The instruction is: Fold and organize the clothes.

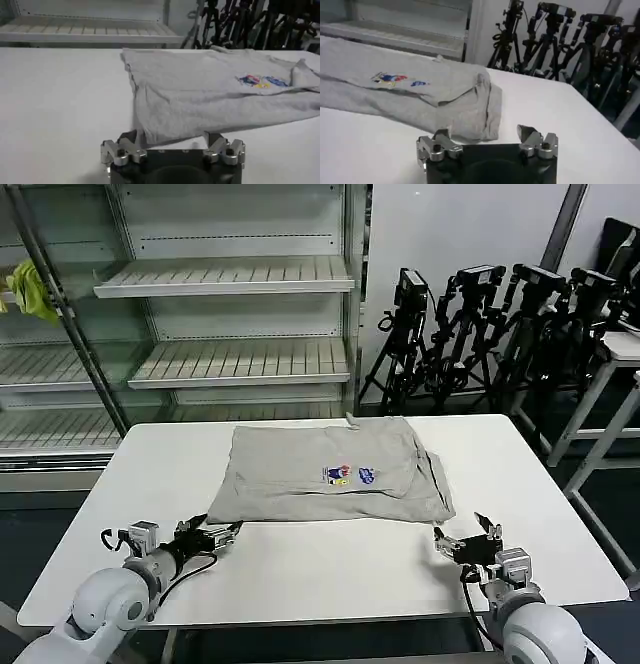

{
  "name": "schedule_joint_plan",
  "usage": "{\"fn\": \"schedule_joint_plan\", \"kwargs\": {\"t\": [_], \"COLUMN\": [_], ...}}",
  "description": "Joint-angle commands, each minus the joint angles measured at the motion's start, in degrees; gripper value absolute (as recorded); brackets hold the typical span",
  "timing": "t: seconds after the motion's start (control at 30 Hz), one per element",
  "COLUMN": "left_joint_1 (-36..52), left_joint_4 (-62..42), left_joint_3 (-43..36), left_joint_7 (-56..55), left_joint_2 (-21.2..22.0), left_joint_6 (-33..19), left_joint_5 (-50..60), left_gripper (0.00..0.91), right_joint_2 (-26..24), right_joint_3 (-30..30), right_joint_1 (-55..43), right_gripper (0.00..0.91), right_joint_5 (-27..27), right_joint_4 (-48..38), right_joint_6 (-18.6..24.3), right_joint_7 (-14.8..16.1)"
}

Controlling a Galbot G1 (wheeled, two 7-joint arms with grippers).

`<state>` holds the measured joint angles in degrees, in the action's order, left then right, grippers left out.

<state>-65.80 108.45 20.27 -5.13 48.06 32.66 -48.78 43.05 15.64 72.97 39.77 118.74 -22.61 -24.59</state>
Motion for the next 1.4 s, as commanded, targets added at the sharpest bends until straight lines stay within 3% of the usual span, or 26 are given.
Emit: {"fn": "schedule_joint_plan", "kwargs": {"t": [0.03,0.33,0.4,0.47,0.5,0.53,0.6,0.63,0.73,0.77,0.87,0.93,1.13,1.4], "left_joint_1": [1.10,0.24,0.03,-0.05,-0.16,-0.19,-0.40,-0.45,-0.74,-0.81,-0.90,-0.92,-1.09,-1.49], "left_joint_4": [-1.71,-1.37,-1.13,-1.04,-0.93,-0.89,-0.71,-0.68,-0.54,-0.47,-0.49,-0.53,-0.61,-0.55], "left_joint_3": [-0.39,0.00,0.08,0.08,0.09,0.10,0.16,0.16,0.27,0.33,0.33,0.34,0.32,0.28], "left_joint_7": [0.46,1.03,1.25,1.45,1.55,1.60,1.78,1.85,2.02,2.08,2.20,2.36,2.93,3.33], "left_joint_2": [0.05,-0.07,-0.07,-0.05,-0.04,-0.03,-0.03,-0.04,-0.06,-0.07,-0.10,-0.15,-0.18,-0.13], "left_joint_6": [-0.09,-0.25,-0.26,-0.30,-0.37,-0.46,-0.61,-0.67,-0.89,-0.90,-1.01,-1.10,-1.54,-2.10], "left_joint_5": [0.78,1.45,1.65,1.96,2.04,2.07,2.24,2.34,2.56,2.58,2.79,2.90,3.47,4.33], "left_gripper": [0.907,0.907,0.907,0.796,0.685,0.504,0.413,0.343,0.212,0.181,0.131,0.071,0.030,0.030], "right_joint_2": [3.03,5.03,5.22,5.19,5.17,5.14,5.06,5.06,5.07,5.06,5.13,5.15,5.19,4.94], "right_joint_3": [-2.18,-5.24,-5.45,-5.57,-5.55,-5.52,-5.36,-5.36,-4.90,-4.77,-4.58,-4.42,-3.72,-3.11], "right_joint_1": [-4.21,-7.33,-7.41,-7.31,-7.22,-7.18,-6.95,-6.95,-6.34,-6.11,-5.66,-5.40,-4.52,-3.78], "right_gripper": [0.907,0.907,0.836,0.736,0.675,0.605,0.514,0.403,0.222,0.111,0.000,0.000,0.000,0.000], "right_joint_5": [-1.48,-3.04,-3.25,-3.71,-3.84,-3.88,-4.15,-4.15,-4.37,-4.61,-4.92,-5.23,-5.51,-5.63], "right_joint_4": [-4.76,-8.51,-8.67,-8.80,-8.82,-8.87,-8.97,-8.97,-8.89,-8.85,-8.78,-8.75,-8.44,-7.97], "right_joint_6": [1.14,1.61,1.68,2.03,2.12,2.16,2.55,2.55,2.94,3.14,3.45,3.67,3.97,4.40], "right_joint_7": [0.83,2.20,2.50,3.01,3.19,3.37,3.86,3.86,4.37,4.64,5.08,5.40,5.94,6.23]}}
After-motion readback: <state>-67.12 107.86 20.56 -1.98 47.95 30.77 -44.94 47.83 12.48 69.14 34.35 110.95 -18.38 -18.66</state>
